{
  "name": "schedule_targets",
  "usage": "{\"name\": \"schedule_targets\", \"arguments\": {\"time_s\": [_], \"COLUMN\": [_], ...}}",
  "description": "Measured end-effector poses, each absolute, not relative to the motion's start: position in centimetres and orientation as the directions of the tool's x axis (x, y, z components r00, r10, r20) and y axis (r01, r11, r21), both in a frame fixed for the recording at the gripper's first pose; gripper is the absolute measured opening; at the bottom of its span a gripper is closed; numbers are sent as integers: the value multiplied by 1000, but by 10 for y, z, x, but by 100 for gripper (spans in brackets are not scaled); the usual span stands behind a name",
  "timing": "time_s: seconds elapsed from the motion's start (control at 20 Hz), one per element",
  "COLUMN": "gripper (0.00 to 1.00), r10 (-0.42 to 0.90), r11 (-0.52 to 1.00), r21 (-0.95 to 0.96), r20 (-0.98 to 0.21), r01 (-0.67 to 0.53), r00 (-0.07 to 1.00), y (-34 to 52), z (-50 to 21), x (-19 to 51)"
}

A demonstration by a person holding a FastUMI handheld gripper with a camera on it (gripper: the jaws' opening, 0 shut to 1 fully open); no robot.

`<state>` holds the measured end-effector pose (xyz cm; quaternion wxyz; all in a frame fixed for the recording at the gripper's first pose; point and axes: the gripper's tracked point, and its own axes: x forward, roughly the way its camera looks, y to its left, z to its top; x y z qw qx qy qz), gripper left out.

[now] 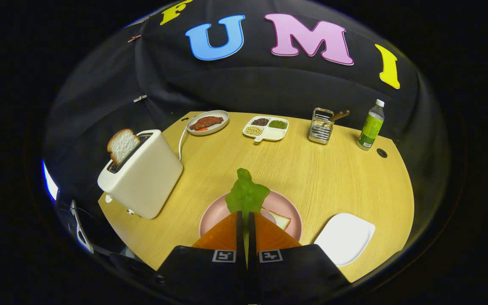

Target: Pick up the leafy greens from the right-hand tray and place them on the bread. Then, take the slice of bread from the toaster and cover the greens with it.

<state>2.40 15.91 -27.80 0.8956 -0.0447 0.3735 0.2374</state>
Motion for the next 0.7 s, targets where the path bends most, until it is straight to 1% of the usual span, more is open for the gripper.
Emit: {"name": "schedule_targets", "arguments": {"time_s": [0.3, 0.45, 0.6, 0.65, 0.7], "gripper": [6, 15, 20, 25, 26], "r10": [337, 313, 304, 300, 301], "r11": [887, 895, 899, 900, 899], "r21": [38, 24, 22, 19, 21], "r20": [-733, -746, -750, -753, -754], "r01": [-459, -446, -438, -436, -437], "r00": [591, 588, 587, 586, 583], "y": [161, 159, 160, 159, 160], "z": [-307, -315, -318, -319, -318], "x": [30, 34, 36, 36, 35]}}
